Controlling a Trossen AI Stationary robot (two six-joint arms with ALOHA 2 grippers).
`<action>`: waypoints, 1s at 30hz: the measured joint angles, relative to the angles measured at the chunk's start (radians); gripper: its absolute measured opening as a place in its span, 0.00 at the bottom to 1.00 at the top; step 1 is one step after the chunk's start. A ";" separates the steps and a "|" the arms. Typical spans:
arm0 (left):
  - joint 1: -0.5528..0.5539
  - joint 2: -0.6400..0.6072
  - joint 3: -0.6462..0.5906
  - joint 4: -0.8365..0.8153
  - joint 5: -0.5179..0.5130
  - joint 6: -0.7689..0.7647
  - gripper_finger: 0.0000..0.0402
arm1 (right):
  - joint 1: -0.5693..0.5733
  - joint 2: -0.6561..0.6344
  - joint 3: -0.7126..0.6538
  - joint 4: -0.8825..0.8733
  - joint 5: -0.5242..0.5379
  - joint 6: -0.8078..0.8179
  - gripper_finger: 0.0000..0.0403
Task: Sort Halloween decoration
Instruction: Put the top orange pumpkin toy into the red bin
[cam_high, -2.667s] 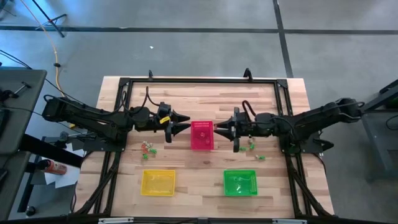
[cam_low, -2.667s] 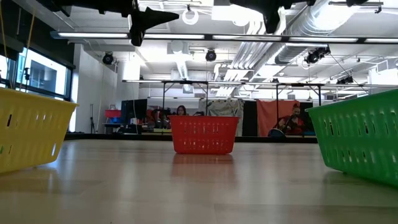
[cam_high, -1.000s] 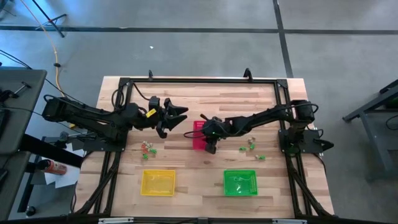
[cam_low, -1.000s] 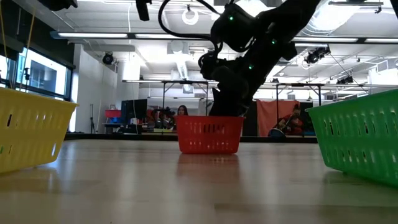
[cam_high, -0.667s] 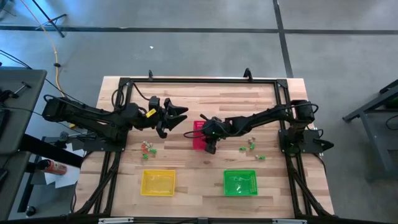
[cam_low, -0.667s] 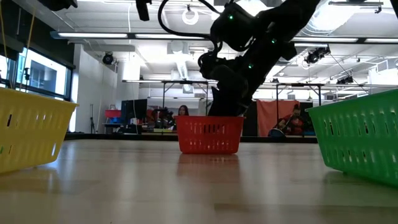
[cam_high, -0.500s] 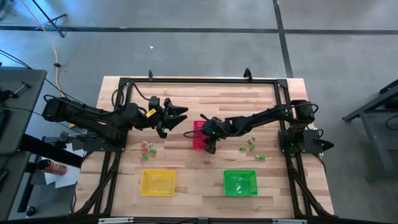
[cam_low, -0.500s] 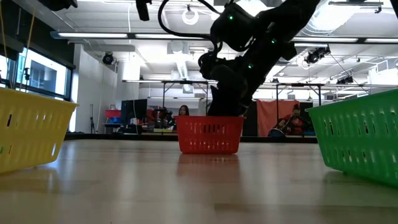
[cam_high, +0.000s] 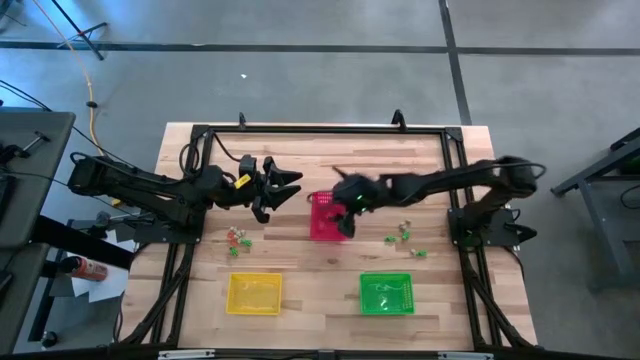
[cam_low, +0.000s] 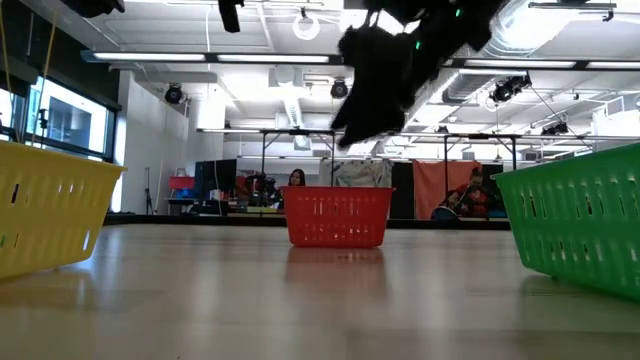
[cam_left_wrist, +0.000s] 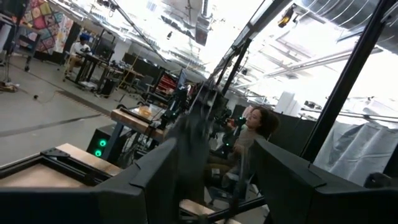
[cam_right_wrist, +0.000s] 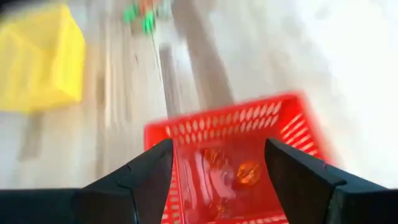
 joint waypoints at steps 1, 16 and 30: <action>0.000 0.000 0.000 -0.001 0.000 0.000 0.49 | -0.007 -0.036 0.000 -0.014 0.000 0.000 0.62; 0.000 0.000 0.000 -0.005 0.000 0.002 0.49 | 0.047 -0.421 -0.004 0.045 0.044 0.042 0.62; -0.001 0.000 0.119 -0.503 0.064 0.133 0.49 | 0.159 -0.411 -0.301 0.743 0.187 0.159 0.62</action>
